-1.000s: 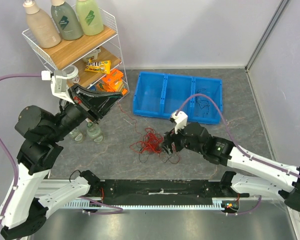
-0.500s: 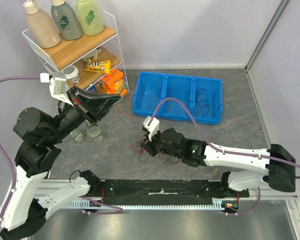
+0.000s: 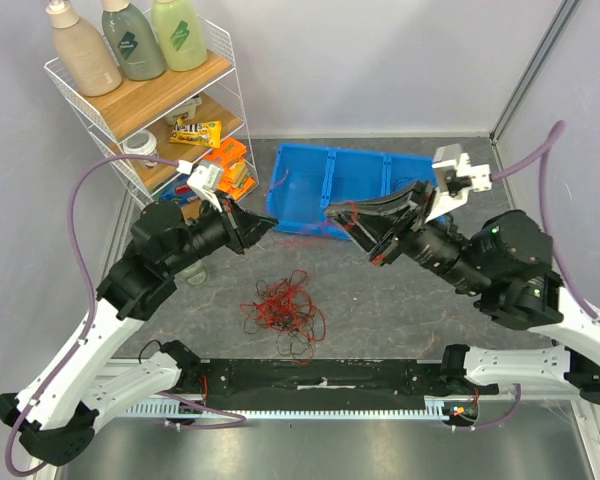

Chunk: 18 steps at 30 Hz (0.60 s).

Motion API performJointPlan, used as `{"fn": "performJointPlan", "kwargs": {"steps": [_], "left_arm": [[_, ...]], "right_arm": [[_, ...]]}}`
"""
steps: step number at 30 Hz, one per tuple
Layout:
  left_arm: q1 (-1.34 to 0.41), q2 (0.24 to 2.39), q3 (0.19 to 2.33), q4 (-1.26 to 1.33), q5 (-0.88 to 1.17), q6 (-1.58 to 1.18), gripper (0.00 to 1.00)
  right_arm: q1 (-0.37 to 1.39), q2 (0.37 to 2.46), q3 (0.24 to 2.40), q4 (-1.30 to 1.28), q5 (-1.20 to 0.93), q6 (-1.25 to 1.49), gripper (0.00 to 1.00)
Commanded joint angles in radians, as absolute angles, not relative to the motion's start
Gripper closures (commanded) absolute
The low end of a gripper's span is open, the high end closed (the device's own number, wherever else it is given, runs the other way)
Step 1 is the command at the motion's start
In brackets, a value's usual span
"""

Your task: Untangle the cables

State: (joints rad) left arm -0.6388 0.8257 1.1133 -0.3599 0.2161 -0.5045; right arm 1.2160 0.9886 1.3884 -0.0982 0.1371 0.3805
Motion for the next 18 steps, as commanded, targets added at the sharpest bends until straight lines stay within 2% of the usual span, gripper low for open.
{"fn": "performJointPlan", "kwargs": {"steps": [1,9,15,17,18], "left_arm": [[-0.637,0.801,1.083,-0.278,0.302,-0.566,0.98],[-0.637,0.847,0.954,-0.132,0.454,-0.699,0.98],[-0.637,1.030,0.974,-0.018,0.523,-0.788,0.98],[-0.638,1.113,1.040,-0.055,0.493,-0.782,0.93],[-0.640,1.177,1.081,-0.067,0.480,-0.769,0.86]], "right_arm": [[1.223,1.045,1.445,-0.336,0.296,0.330,1.00],[1.221,1.003,1.326,-0.371,0.425,0.359,1.00],[1.160,1.046,1.318,-0.416,0.518,0.383,1.00],[1.064,1.068,1.327,-0.436,0.468,0.393,1.00],[0.992,1.080,1.330,-0.436,0.398,0.396,1.00]]}}
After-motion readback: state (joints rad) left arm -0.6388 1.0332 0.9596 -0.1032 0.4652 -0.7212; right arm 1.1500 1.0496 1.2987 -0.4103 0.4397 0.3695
